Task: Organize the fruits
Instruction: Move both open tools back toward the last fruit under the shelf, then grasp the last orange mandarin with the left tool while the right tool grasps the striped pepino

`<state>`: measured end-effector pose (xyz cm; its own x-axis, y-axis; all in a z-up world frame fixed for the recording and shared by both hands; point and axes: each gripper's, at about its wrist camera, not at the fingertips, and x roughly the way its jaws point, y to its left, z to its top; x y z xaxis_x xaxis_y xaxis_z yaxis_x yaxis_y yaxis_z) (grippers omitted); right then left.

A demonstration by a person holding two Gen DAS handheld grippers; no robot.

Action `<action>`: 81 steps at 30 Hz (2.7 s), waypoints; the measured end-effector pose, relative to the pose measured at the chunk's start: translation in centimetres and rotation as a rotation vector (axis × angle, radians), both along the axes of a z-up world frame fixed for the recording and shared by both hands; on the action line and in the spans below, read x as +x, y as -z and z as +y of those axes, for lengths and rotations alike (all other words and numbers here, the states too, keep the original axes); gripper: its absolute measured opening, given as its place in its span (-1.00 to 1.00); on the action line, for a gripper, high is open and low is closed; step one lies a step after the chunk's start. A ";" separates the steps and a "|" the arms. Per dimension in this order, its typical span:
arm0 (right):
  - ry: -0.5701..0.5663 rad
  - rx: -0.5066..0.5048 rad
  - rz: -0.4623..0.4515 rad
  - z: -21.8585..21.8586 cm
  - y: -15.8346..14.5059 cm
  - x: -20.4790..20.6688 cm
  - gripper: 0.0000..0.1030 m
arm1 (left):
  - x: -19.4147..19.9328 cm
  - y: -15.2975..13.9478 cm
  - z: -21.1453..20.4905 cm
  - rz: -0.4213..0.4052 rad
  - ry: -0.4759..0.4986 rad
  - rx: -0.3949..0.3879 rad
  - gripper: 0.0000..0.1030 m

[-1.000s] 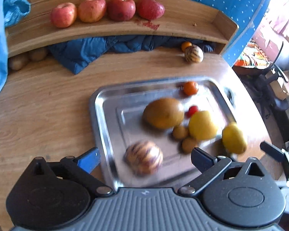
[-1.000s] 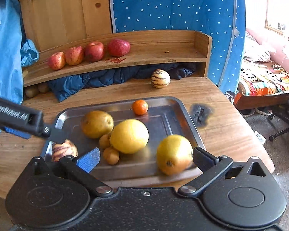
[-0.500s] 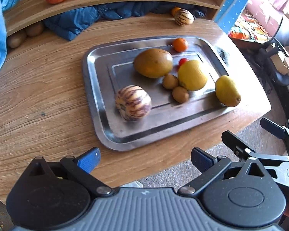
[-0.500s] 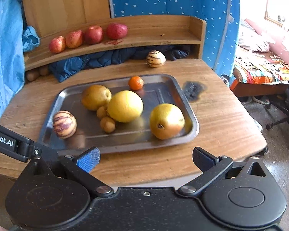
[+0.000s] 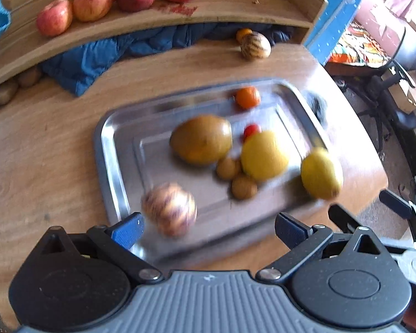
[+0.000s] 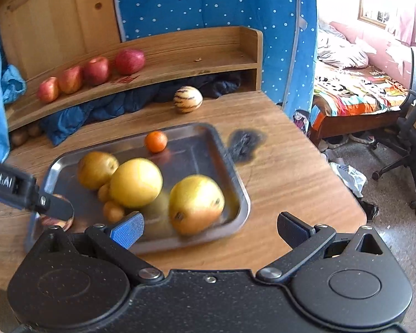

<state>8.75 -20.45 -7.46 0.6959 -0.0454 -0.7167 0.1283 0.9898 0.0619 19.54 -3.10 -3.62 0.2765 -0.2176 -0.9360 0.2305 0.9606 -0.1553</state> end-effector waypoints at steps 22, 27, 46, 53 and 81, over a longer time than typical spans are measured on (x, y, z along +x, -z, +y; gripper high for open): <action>-0.220 -0.138 0.024 -0.4 1.1 15.3 0.99 | 20.6 2.3 -4.9 -0.025 -0.115 -0.199 0.98; -0.326 -0.152 0.018 -0.4 0.8 19.1 0.98 | 22.6 3.0 -6.1 0.014 -0.135 -0.254 0.98; -0.438 -0.067 0.008 -1.9 4.2 28.9 0.71 | 26.0 4.6 -8.9 0.067 -0.178 -0.188 0.96; -0.441 0.017 -0.033 -3.9 4.3 28.4 0.12 | 26.4 4.9 -10.8 0.057 -0.150 -0.160 0.89; -0.306 0.095 -0.022 -8.3 4.2 22.6 0.13 | 26.8 6.4 -16.0 -0.094 -0.149 -0.041 -0.30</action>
<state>31.37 -28.79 -11.68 0.6825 0.2343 -0.6923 -0.1765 0.9720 0.1549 46.34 -19.12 -10.05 0.3946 -0.2051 -0.8957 0.1012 0.9785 -0.1795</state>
